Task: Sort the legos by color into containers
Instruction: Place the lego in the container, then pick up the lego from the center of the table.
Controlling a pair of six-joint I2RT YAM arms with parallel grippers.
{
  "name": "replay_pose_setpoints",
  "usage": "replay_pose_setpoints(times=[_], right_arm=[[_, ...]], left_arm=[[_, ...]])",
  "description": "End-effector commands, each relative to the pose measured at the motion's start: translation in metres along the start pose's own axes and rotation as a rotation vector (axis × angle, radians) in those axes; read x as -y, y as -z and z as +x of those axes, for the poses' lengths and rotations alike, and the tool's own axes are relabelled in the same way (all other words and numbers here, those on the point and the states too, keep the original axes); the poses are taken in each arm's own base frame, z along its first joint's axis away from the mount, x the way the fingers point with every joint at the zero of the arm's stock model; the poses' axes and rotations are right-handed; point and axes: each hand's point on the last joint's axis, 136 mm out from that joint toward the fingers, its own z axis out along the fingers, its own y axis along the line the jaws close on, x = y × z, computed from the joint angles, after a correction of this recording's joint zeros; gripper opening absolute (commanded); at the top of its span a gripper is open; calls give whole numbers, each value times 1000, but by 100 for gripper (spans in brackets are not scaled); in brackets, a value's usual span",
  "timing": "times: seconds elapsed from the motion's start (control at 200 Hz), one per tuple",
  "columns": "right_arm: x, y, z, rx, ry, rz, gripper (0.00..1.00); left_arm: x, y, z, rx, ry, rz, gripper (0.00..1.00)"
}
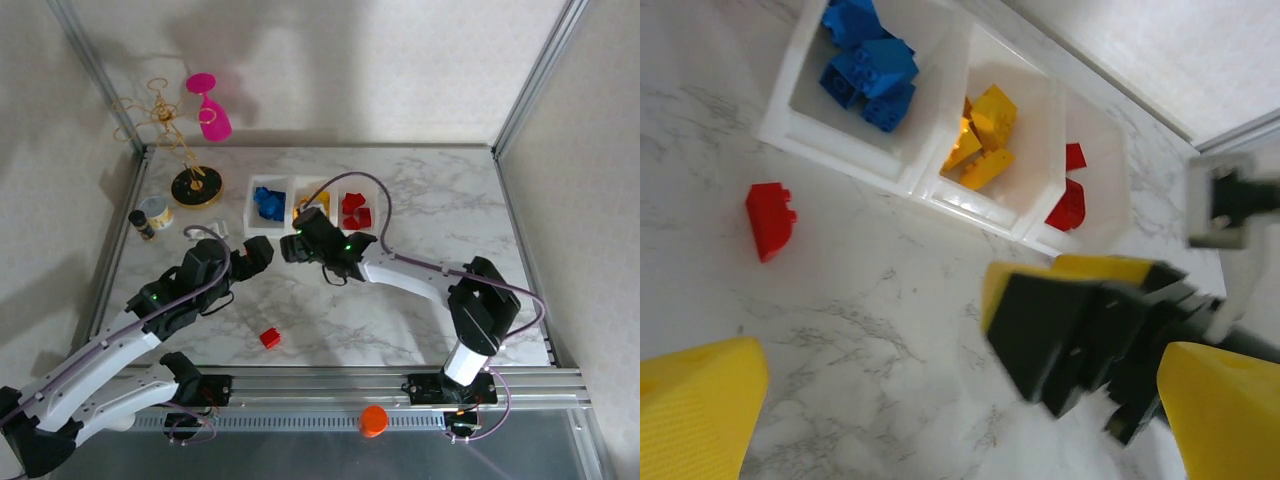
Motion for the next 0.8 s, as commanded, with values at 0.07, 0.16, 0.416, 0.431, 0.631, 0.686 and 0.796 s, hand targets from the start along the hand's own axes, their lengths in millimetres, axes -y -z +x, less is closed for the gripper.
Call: replay_pose_setpoints(times=[0.07,0.16,0.416,0.431,0.631,0.686,0.796], right_arm=[[-45,-37,22,-35,76,-59,84],[-57,-55,27,-61,89,-75,86],[-66,-104,27,-68,141,-2,84],[-67,-105,25,-65,141,0,83],[-71,-133,25,-69,188,29,72],[-73,-138,25,-70,201,31,67],[-71,-147,27,-69,207,40,58]], left_arm=[[-39,19,-3,44,16,-118,100],[-45,28,-6,59,25,-135,100],[-56,37,-8,78,58,-158,100],[-56,38,-8,79,60,-157,100],[-61,41,-11,108,85,-163,100],[-61,42,-13,116,86,-165,100],[-63,42,-13,119,82,-172,99]])
